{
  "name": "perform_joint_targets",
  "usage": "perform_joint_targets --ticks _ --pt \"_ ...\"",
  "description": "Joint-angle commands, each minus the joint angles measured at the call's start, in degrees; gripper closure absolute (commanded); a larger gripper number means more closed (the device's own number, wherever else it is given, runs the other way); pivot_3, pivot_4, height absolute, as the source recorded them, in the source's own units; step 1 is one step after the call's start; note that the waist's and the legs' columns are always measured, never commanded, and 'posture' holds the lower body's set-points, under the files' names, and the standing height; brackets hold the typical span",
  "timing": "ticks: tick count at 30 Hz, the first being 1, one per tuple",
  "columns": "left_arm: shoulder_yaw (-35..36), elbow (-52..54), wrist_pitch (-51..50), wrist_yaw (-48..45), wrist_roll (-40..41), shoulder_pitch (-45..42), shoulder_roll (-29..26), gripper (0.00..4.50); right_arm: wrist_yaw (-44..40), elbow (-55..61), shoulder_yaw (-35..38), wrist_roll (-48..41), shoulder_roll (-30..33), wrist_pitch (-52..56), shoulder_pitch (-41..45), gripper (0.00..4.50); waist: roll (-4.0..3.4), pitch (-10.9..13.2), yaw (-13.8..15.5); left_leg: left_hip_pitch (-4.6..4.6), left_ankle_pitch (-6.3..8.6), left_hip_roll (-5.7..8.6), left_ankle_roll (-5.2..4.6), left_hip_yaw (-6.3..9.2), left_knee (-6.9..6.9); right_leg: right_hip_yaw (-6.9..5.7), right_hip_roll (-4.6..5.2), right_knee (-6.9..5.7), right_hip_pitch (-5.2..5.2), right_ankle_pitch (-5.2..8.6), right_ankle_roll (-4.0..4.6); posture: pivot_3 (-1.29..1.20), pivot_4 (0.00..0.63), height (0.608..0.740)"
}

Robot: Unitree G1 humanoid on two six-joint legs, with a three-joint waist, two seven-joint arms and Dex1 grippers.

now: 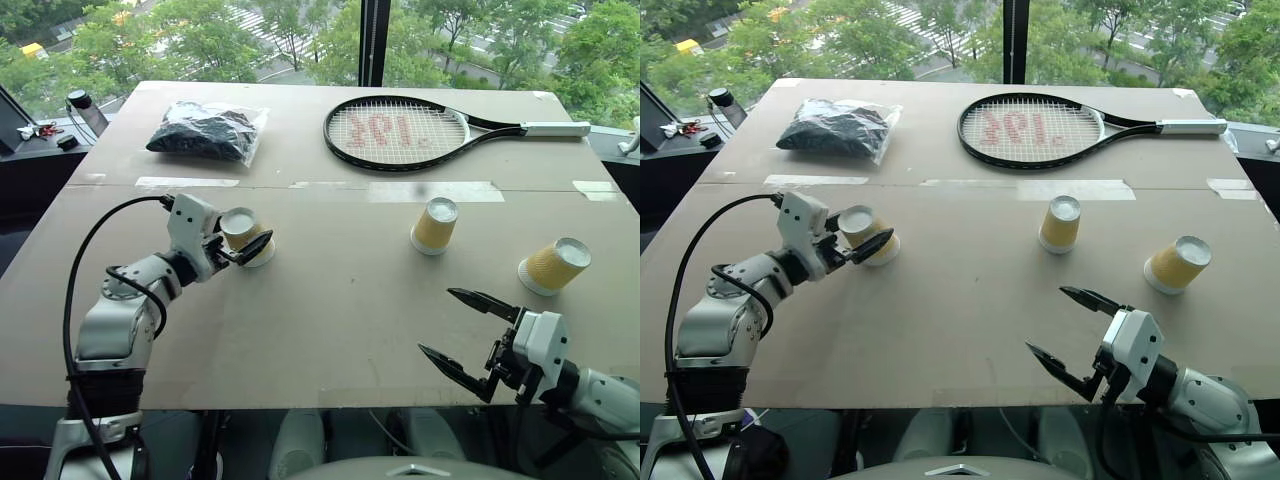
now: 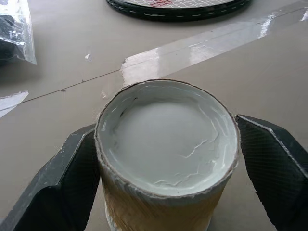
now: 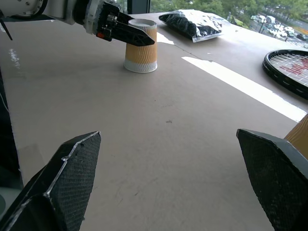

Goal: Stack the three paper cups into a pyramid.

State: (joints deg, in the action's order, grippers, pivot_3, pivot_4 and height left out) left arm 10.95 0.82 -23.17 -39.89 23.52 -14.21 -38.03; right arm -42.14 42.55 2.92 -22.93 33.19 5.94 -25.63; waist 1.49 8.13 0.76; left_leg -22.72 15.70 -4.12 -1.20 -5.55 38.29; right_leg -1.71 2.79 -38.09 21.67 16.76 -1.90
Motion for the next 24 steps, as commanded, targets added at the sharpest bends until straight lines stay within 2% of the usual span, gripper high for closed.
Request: perform_joint_targets --ticks 1,6,12,17,24 --pt "0.5 -0.3 2.3 -1.0 -0.9 -1.1 -0.3 2.01 0.6 2.4 0.4 0.1 -0.4 -1.2 -0.4 0.0 0.0 0.0 0.0 0.0 0.0 0.0 0.0 0.0 0.0 0.0 0.0 0.0 0.0 0.0 0.0 0.0 0.15 0.74" --pt "-0.5 -1.0 2.8 -7.5 2.2 -4.4 0.3 2.01 2.1 2.7 0.0 1.6 -1.4 -1.3 -1.9 0.0 0.0 0.0 0.1 -0.01 0.0 0.0 0.0 0.01 0.01 -0.03 0.0 -0.01 0.0 0.0 0.0 0.0 0.15 0.74" --pt "-5.5 0.4 1.5 -15.8 4.2 -10.2 1.6 2.01 4.3 3.5 -0.9 3.6 -2.8 -1.5 -3.2 0.0 0.01 0.0 0.2 -0.05 0.0 0.06 0.0 0.01 0.04 -0.06 0.0 0.0 -0.01 0.0 -0.01 0.0 0.15 0.74" --pt "-13.3 -3.7 1.7 -21.6 1.5 -16.2 3.6 2.01 7.5 4.4 -1.6 6.0 -5.5 -2.6 -5.9 0.0 0.0 0.0 0.0 -0.03 -0.01 0.16 0.01 0.02 0.04 -0.03 -0.05 -0.02 0.0 0.0 -0.02 0.0 0.15 0.74" --pt "-18.3 -10.3 5.7 -26.2 -2.2 -20.3 6.6 2.01 10.0 5.3 -1.3 8.5 -7.5 -4.4 -10.9 0.0 0.0 0.0 0.0 -0.04 -0.01 0.19 0.01 0.01 0.05 -0.02 -0.06 -0.01 0.01 0.0 -0.02 0.0 0.15 0.74"
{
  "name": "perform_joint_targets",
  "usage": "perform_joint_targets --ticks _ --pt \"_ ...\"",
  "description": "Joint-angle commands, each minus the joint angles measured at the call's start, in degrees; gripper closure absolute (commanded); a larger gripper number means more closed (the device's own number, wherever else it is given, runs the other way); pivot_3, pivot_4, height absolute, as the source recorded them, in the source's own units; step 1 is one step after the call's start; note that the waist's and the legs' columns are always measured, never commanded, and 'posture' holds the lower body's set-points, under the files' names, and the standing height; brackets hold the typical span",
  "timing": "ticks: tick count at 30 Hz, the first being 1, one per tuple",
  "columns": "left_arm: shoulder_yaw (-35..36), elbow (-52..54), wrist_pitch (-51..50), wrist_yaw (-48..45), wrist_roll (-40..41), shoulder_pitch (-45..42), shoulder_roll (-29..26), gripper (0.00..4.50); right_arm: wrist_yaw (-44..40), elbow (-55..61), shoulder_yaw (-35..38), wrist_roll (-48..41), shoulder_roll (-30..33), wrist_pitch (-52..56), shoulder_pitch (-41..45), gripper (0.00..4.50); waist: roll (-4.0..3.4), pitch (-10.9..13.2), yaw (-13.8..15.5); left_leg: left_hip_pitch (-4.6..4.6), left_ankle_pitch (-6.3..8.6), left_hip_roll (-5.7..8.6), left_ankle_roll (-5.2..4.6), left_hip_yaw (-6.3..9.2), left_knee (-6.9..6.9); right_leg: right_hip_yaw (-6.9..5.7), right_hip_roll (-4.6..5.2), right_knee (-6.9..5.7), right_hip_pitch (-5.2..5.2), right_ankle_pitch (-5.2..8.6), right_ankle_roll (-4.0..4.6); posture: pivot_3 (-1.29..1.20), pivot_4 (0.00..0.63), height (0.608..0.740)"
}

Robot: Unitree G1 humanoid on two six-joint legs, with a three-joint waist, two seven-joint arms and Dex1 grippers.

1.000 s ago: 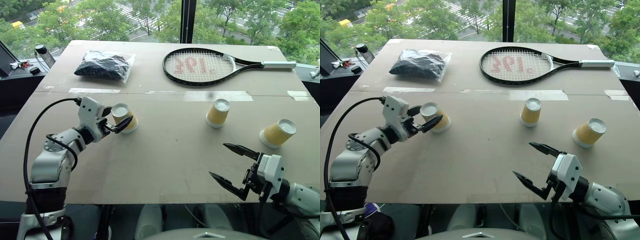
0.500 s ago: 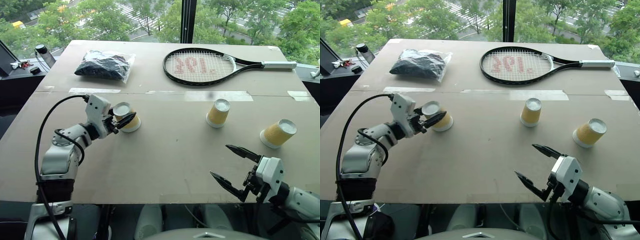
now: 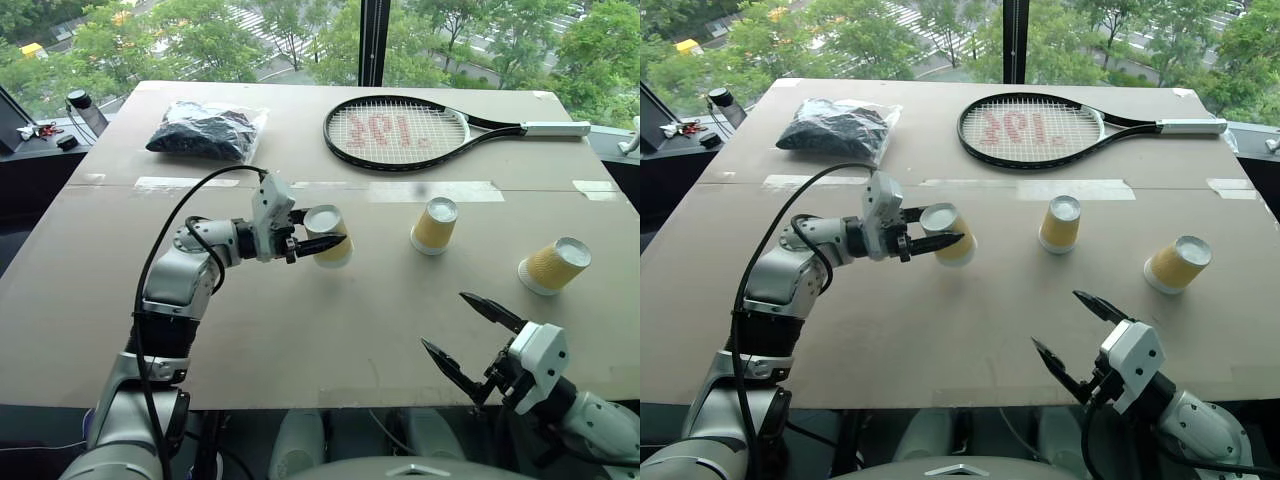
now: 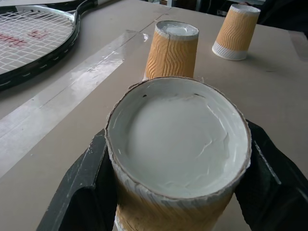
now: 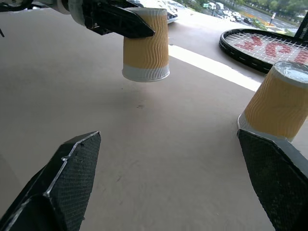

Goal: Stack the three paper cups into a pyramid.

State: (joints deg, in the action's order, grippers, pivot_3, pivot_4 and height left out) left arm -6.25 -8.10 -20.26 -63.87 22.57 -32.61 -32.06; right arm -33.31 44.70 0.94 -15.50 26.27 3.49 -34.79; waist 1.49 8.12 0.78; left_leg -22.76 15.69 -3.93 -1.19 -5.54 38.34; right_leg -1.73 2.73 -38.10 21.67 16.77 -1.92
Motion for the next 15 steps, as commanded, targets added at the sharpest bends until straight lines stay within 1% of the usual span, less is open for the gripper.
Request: perform_joint_targets --ticks 1,8,15 --pt "-1.7 -2.2 3.6 -2.6 -2.0 -2.1 0.9 2.01 1.5 3.4 0.8 1.3 -0.8 -2.2 -2.5 0.0 0.0 0.0 0.0 0.0 0.0 0.0 0.0 0.0 0.0 0.0 0.0 0.0 0.0 0.0 0.0 0.0 0.15 0.74" --pt "-3.5 -10.1 11.4 -2.9 -6.8 -4.1 4.4 2.01 3.0 4.4 0.6 2.8 -1.7 -3.4 -5.7 0.0 0.0 0.0 0.0 -0.01 0.0 0.0 0.0 0.0 0.02 0.01 0.0 0.0 0.0 0.0 0.0 0.0 0.15 0.74" --pt "-3.2 -13.7 14.3 -2.4 -8.7 -5.0 6.4 2.01 3.5 5.0 0.7 3.2 -2.0 -3.6 -6.8 0.0 -0.01 0.0 0.1 0.0 0.0 0.0 0.0 0.03 0.02 -0.01 0.01 0.0 -0.01 0.0 0.0 0.0 0.15 0.74"
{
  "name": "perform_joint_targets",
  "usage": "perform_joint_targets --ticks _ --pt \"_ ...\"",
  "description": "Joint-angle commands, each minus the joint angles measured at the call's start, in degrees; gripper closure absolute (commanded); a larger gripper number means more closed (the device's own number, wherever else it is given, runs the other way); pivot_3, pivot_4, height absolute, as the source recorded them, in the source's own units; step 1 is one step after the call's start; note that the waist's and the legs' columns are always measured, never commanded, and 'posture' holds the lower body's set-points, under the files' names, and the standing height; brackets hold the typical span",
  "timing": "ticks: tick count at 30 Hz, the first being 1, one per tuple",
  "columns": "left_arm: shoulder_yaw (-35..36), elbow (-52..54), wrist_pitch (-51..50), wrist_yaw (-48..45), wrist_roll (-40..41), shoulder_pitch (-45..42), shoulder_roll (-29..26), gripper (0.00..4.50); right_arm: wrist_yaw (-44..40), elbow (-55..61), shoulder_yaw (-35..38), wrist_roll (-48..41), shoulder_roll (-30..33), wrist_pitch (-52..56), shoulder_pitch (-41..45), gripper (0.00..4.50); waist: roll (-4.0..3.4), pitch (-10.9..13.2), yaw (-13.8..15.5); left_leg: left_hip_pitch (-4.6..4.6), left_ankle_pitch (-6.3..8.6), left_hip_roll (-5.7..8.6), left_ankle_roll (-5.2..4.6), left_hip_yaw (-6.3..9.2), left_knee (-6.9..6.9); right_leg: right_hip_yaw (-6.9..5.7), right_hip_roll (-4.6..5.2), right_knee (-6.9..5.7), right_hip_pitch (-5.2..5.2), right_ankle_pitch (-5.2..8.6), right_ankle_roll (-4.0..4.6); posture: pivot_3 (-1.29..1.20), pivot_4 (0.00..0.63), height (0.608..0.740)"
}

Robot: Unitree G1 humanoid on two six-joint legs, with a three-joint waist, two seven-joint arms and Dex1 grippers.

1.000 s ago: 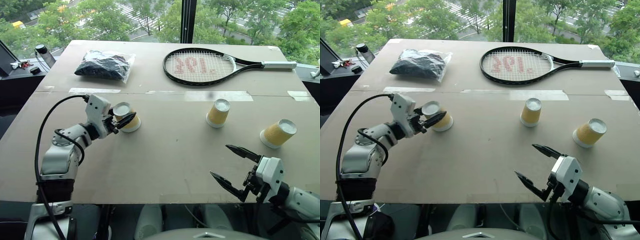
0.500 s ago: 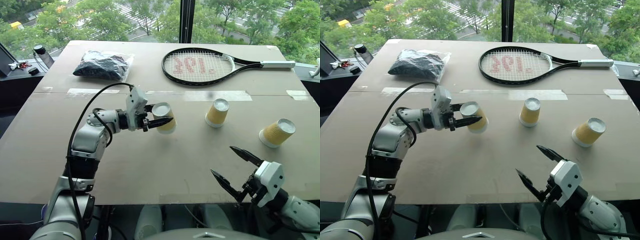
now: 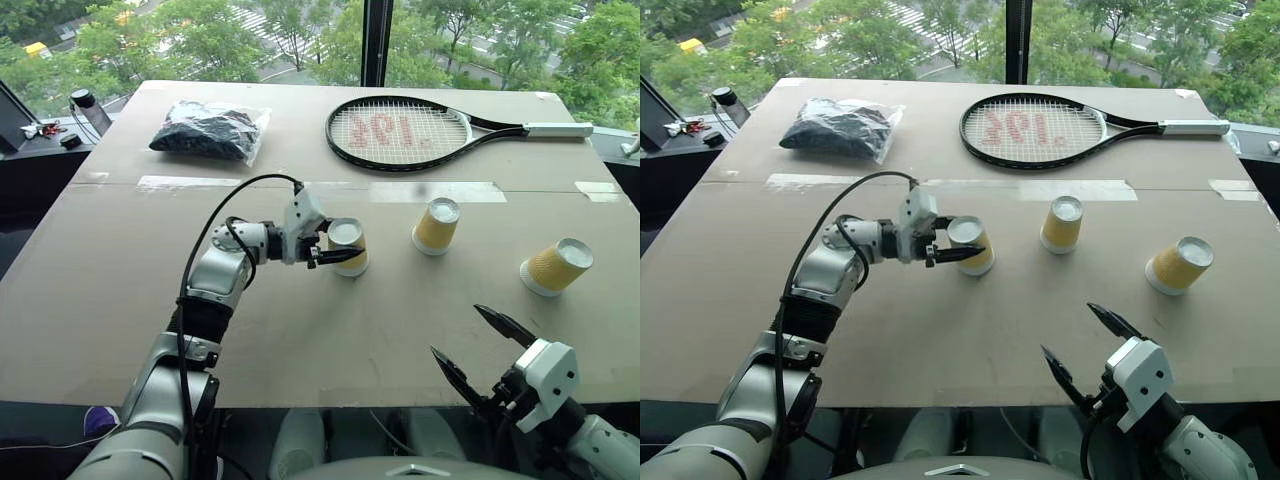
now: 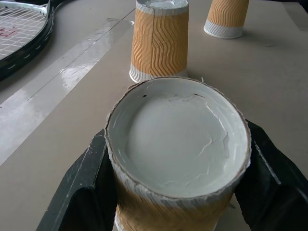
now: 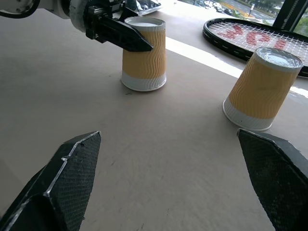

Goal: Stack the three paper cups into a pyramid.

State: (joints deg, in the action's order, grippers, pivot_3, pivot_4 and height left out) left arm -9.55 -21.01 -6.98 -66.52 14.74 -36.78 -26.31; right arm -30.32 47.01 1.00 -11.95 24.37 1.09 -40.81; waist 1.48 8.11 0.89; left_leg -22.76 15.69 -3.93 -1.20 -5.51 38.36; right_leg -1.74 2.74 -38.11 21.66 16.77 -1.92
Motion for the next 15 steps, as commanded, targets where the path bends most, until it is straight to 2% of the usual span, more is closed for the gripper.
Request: perform_joint_targets --ticks 1,4,5,7,11,15 --pt "0.1 -1.0 1.2 0.2 -0.9 -0.8 0.8 2.01 0.6 2.7 0.8 -0.3 -0.1 -1.1 -1.0 0.0 0.0 0.0 0.0 0.0 0.0 0.0 0.0 0.0 0.0 0.0 0.0 0.0 0.0 0.0 0.0 0.0 0.15 0.74" --pt "0.6 -1.0 0.4 0.3 -0.6 -0.7 1.1 2.01 0.8 2.8 1.0 -0.2 -0.1 -1.0 -1.1 0.0 0.0 0.0 0.0 0.0 0.0 0.0 0.0 0.01 0.01 0.0 0.0 -0.01 -0.01 0.0 0.0 0.0 0.15 0.74" --pt "0.8 -0.8 -0.2 0.3 -0.3 -0.6 1.1 0.97 0.9 2.8 1.1 -0.3 -0.1 -1.0 -1.1 0.0 0.0 0.0 0.0 0.0 0.0 0.0 0.0 0.01 0.02 0.0 0.01 -0.01 -0.01 0.0 0.0 0.0 0.15 0.74" --pt "1.1 0.0 -1.1 0.1 0.2 -0.3 0.9 0.19 1.0 2.7 1.3 -0.5 0.0 -0.9 -1.0 0.0 0.0 0.0 -0.1 0.0 0.0 0.0 0.0 0.01 0.03 0.0 0.01 -0.01 -0.01 0.0 0.0 0.0 0.15 0.74" --pt "2.4 3.0 -2.1 0.9 0.8 0.8 0.0 0.09 1.0 2.4 1.8 -1.1 0.2 -0.4 0.1 0.0 0.0 0.0 -0.2 -0.01 0.0 0.0 0.0 0.02 0.02 0.0 0.0 -0.01 0.0 0.0 0.0 0.0 0.15 0.74" --pt "6.3 11.8 -8.5 1.7 5.4 4.4 -3.0 0.09 4.5 1.6 2.3 0.0 -0.5 4.9 6.8 0.0 0.01 0.0 -0.6 -0.01 0.0 -0.13 0.0 0.0 0.01 0.06 -0.02 -0.03 0.02 0.0 0.0 0.0 0.15 0.74"
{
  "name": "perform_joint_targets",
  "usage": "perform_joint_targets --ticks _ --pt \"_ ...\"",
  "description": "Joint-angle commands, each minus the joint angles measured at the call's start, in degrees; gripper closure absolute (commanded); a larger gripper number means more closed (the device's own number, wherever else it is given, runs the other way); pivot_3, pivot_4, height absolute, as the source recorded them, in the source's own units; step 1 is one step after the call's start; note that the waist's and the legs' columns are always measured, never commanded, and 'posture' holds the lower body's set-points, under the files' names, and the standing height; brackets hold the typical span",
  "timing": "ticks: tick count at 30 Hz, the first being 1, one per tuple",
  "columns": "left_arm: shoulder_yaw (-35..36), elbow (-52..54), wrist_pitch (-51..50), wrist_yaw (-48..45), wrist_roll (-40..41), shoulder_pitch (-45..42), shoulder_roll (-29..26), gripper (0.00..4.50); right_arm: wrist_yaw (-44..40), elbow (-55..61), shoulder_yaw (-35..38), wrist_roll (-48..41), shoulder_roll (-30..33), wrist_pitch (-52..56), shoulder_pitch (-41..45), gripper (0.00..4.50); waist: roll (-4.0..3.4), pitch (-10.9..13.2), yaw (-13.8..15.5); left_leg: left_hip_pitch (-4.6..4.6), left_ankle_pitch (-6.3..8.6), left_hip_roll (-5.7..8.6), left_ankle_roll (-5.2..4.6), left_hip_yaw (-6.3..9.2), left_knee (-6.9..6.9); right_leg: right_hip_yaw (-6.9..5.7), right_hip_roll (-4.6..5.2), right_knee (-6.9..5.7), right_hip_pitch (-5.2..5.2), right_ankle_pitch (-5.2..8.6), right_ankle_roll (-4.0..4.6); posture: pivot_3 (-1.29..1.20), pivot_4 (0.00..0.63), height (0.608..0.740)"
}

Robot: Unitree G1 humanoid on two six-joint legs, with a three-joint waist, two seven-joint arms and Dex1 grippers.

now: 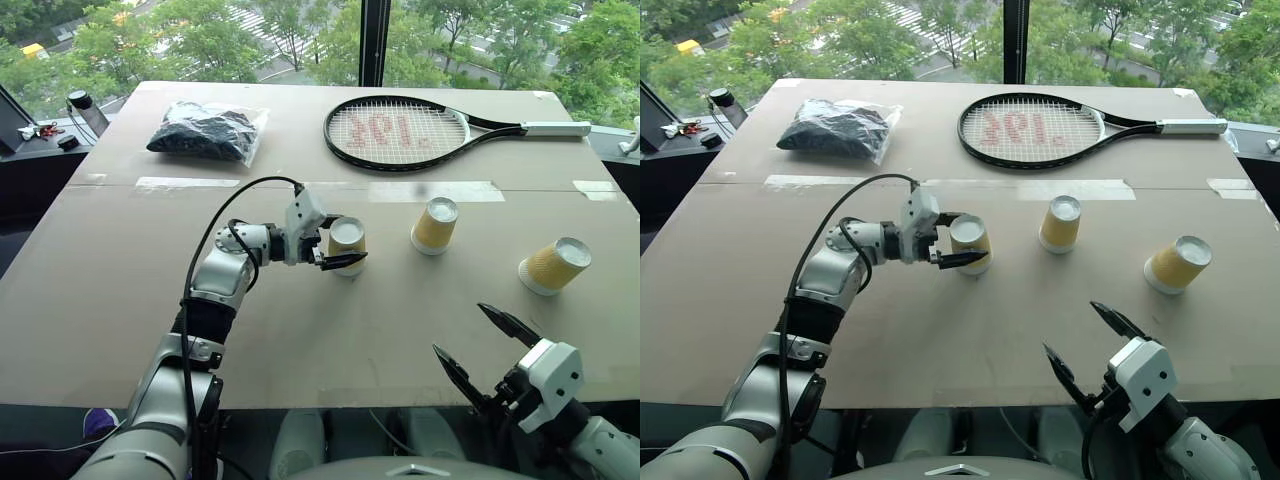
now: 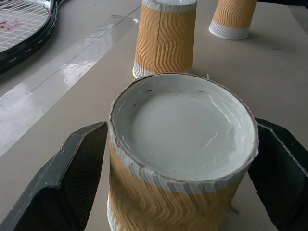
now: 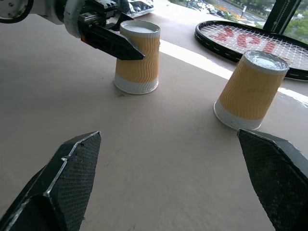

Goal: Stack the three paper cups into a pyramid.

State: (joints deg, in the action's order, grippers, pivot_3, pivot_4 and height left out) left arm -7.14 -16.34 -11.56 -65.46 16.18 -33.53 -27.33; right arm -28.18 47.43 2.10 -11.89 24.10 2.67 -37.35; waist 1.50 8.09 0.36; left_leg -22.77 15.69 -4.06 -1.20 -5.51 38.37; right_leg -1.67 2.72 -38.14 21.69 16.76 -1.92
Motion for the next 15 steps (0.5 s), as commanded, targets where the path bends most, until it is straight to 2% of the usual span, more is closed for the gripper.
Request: perform_joint_targets --ticks 1,4,7,10,15 --pt "4.6 8.9 -5.1 0.9 4.9 1.7 -2.4 0.09 2.9 0.9 1.2 0.1 0.0 5.3 4.8 0.0 0.0 0.0 0.0 0.01 0.0 -0.04 0.0 0.01 0.0 -0.01 0.0 -0.02 0.0 0.0 0.0 0.0 0.15 0.74" --pt "6.4 13.6 -8.4 2.5 6.9 3.3 -3.5 0.09 3.9 0.2 0.8 0.1 0.5 10.3 9.6 0.0 -0.01 0.0 0.6 0.01 0.0 -0.04 0.01 0.04 0.02 -0.04 0.02 -0.05 -0.01 0.0 0.0 0.0 0.15 0.74" --pt "11.3 21.1 -11.3 4.2 10.3 7.8 -5.9 0.09 5.8 -3.4 0.6 -1.1 0.5 18.5 19.4 0.0 -0.01 0.0 0.3 0.01 0.0 -0.02 0.0 0.01 0.02 0.0 0.04 -0.04 -0.02 0.0 0.0 0.0 0.15 0.74" --pt "16.4 30.3 -14.5 5.3 15.9 14.4 -7.5 0.09 8.2 -8.1 2.3 -2.8 -1.1 23.9 28.9 0.0 -0.01 0.0 -0.5 0.03 0.0 -0.04 0.0 -0.02 0.03 0.07 0.05 -0.06 -0.01 -0.01 0.0 0.0 0.15 0.74" --pt "24.2 42.1 -13.4 4.6 24.3 27.5 -7.6 0.09 10.6 -15.9 3.7 -3.2 -2.3 28.6 41.5 0.0 -0.07 0.0 -0.9 0.01 0.0 -0.07 0.01 0.03 -0.04 0.16 0.07 -0.08 0.02 -0.01 0.01 0.0 0.15 0.74"
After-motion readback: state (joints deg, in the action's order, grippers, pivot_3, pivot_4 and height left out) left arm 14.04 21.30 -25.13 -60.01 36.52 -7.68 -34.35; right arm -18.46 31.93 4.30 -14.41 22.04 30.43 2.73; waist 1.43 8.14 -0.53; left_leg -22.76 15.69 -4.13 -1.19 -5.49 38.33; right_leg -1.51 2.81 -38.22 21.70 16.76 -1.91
